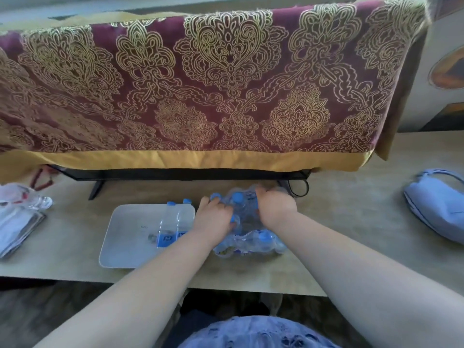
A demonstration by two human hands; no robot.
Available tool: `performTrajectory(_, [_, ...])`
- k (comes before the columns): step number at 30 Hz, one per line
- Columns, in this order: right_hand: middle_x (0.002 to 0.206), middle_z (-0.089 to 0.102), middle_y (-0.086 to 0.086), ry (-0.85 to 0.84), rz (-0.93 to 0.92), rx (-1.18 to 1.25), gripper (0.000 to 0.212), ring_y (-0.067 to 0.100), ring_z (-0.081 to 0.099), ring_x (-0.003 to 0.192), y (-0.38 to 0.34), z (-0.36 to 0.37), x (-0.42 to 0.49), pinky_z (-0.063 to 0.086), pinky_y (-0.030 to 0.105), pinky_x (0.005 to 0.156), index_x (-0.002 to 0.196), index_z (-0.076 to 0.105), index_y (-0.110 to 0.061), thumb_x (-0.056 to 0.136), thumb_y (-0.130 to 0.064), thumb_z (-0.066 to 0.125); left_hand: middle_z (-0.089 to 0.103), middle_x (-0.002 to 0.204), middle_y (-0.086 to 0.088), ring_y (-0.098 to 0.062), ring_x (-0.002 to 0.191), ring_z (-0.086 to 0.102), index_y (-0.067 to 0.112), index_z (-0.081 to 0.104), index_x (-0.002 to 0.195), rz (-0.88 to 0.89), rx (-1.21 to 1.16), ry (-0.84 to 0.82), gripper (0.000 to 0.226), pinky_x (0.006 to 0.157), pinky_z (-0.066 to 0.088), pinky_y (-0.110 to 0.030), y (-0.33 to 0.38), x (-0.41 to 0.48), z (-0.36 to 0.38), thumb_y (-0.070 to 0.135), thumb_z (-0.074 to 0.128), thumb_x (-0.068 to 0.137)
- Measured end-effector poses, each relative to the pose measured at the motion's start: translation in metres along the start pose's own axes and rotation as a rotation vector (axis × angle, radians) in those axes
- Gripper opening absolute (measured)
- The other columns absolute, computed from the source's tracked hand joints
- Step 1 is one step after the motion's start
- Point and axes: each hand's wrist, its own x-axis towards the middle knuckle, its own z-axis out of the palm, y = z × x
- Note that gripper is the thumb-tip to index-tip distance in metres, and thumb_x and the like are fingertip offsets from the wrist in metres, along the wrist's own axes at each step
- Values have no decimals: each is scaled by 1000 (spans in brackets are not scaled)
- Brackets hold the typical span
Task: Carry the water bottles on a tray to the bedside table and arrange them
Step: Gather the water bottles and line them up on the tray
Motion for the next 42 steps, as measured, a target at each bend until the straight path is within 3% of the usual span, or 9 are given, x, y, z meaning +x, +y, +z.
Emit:
performTrajectory(5, [104, 62, 6, -62, -64, -18, 59, 27, 61, 83, -4, 8, -8, 48, 35, 57, 142, 35, -17, 90, -24, 62, 66, 91, -5, -26, 98, 51, 13, 63, 97, -39, -224, 66, 37, 78, 42, -38, -2, -1, 5, 48, 63, 83])
performTrajectory(9, [88, 65, 1, 259, -135, 246, 34, 26, 63, 79, -11, -10, -22, 44, 31, 56, 111, 57, -22, 85, -44, 57, 68, 89, -4, -29, 92, 55, 13, 66, 98, -38, -264, 265, 33, 73, 41, -40, -14, -11, -7, 43, 62, 85])
performTrajectory(12, [69, 60, -6, 410, -208, 333, 28, 22, 58, 63, -30, -45, -28, 45, 31, 53, 85, 54, -24, 80, -51, 60, 68, 89, -1, -28, 87, 54, 13, 65, 96, -67, -398, 422, 26, 71, 41, -41, -34, -18, -23, 38, 66, 88])
performTrajectory(18, [63, 55, -7, 492, -275, 387, 32, 19, 52, 61, -80, -121, -24, 40, 30, 51, 78, 57, -24, 80, -55, 65, 56, 90, -6, -27, 90, 48, 8, 61, 99, -86, -604, 565, 29, 79, 40, -39, -86, -32, -57, 35, 51, 96])
performTrajectory(20, [60, 54, -6, 513, -263, 407, 31, 20, 52, 59, -100, -141, -20, 39, 30, 50, 75, 57, -23, 79, -52, 67, 57, 100, -8, -25, 98, 48, 7, 57, 108, -55, -672, 520, 45, 83, 37, -34, -104, -38, -62, 46, 37, 101])
performTrajectory(23, [57, 55, -4, 494, -249, 367, 30, 20, 53, 57, -134, -162, -14, 43, 30, 49, 72, 57, -22, 79, -49, 67, 60, 88, -3, -20, 80, 54, 14, 49, 118, -125, -827, 436, 60, 62, 33, -34, -129, -50, -67, 64, 27, 93])
performTrajectory(29, [55, 57, -5, 465, -206, 370, 40, 14, 53, 55, -202, -188, 7, 42, 27, 46, 64, 55, -23, 69, -62, 53, 56, 80, 18, 7, 79, 55, 29, 49, 112, -216, -1025, 596, 39, 58, 36, -12, -202, -67, -65, 63, 37, 96])
performTrajectory(34, [59, 59, -5, 273, -157, 414, 36, 14, 56, 56, -281, -155, 42, 39, 27, 45, 66, 58, -24, 74, -58, 57, 66, 80, 6, -10, 73, 60, 20, 57, 111, -295, -929, 425, 35, 60, 46, -32, -284, -71, -26, 51, 50, 96])
performTrajectory(42, [58, 53, -4, 22, 10, 511, 40, 15, 52, 54, -368, -27, 91, 30, 29, 45, 64, 52, -22, 81, -57, 60, 66, 87, 2, -25, 80, 65, 26, 56, 116, -547, -795, 161, 42, 58, 46, -32, -357, -91, 86, 59, 47, 92])
